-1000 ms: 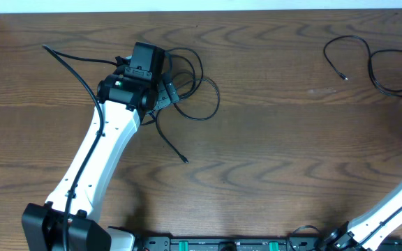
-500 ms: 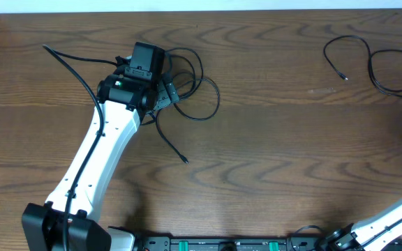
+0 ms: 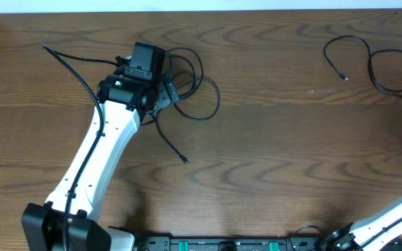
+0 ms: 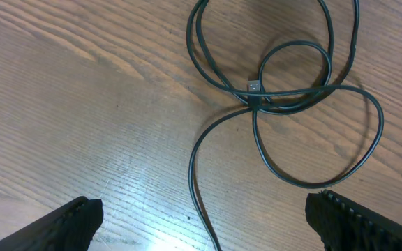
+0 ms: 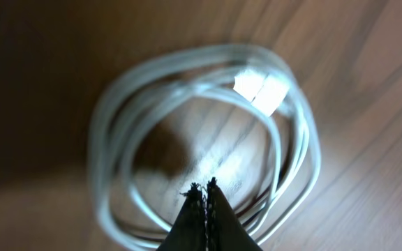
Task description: Untangle cables
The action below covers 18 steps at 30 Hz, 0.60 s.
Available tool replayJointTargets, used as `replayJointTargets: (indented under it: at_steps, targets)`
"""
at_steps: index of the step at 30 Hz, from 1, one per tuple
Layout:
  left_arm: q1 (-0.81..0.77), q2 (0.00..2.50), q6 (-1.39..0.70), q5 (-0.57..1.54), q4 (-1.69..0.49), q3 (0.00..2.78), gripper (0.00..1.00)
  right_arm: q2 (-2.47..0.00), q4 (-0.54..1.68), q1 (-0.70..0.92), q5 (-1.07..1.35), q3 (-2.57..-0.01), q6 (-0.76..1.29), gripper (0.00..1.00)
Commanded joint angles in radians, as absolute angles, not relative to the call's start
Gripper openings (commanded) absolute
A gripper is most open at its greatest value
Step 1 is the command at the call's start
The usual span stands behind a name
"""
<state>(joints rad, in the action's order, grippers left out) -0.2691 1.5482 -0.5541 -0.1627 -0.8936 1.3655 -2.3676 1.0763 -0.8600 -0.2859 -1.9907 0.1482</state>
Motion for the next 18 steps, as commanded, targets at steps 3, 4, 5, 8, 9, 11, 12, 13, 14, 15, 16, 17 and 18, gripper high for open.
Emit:
replayJointTargets:
  at_steps: [3, 4, 5, 8, 9, 11, 12, 13, 14, 15, 16, 17, 18]
  targets:
    - [-0.265, 1.535, -0.567, -0.166, -0.897, 1.373, 1.0, -2.173, 1.013, -0.829, 0.036, -1.994, 0.129, 0.01]
    - [-0.265, 1.535, -0.567, -0.166, -0.897, 1.373, 1.0, -2.166, 1.002, -0.812, 0.103, -1.994, 0.125, 0.01]
    - [-0.265, 1.535, -0.567, -0.166, -0.897, 1.373, 1.0, -2.165, 0.995, -0.797, 0.139, -1.994, 0.113, 0.01]
    - [-0.265, 1.535, -0.567, -0.166, -0.897, 1.373, 1.0, -2.167, 0.979, -0.716, 0.222, -1.993, 0.043, 0.01]
    - [-0.265, 1.535, -0.567, -0.166, -0.897, 1.373, 1.0, -2.168, 0.976, -0.678, 0.224, -1.993, 0.023, 0.01]
    - [-0.265, 1.535, -0.567, -0.166, -0.897, 1.373, 1.0, -2.174, 0.955, -0.575, 0.224, -1.993, -0.03, 0.01]
    - [-0.265, 1.535, -0.567, -0.166, -0.897, 1.373, 1.0, -2.179, 0.942, -0.535, 0.224, -1.993, -0.046, 0.01]
    - [-0.265, 1.535, -0.566, -0.166, -0.897, 1.373, 1.0, -2.184, 0.927, -0.494, 0.224, -1.993, -0.059, 0.01]
    - [-0.265, 1.535, -0.567, -0.166, -0.897, 1.373, 1.0, -2.193, 0.907, -0.45, 0.224, -1.993, -0.081, 0.01]
    - [-0.265, 1.535, -0.566, -0.166, -0.897, 1.373, 1.0, -2.2, 0.891, -0.416, 0.222, -1.993, -0.101, 0.01]
    - [-0.265, 1.535, -0.567, -0.166, -0.897, 1.373, 1.0, -2.214, 0.867, -0.375, 0.215, -1.993, -0.118, 0.01]
    - [-0.265, 1.535, -0.567, -0.166, -0.897, 1.373, 1.0, -2.227, 0.847, -0.347, 0.216, -1.993, -0.118, 0.01]
    - [-0.265, 1.535, -0.567, -0.166, -0.897, 1.373, 1.0, -2.239, 0.831, -0.324, 0.216, -1.993, -0.118, 0.01]
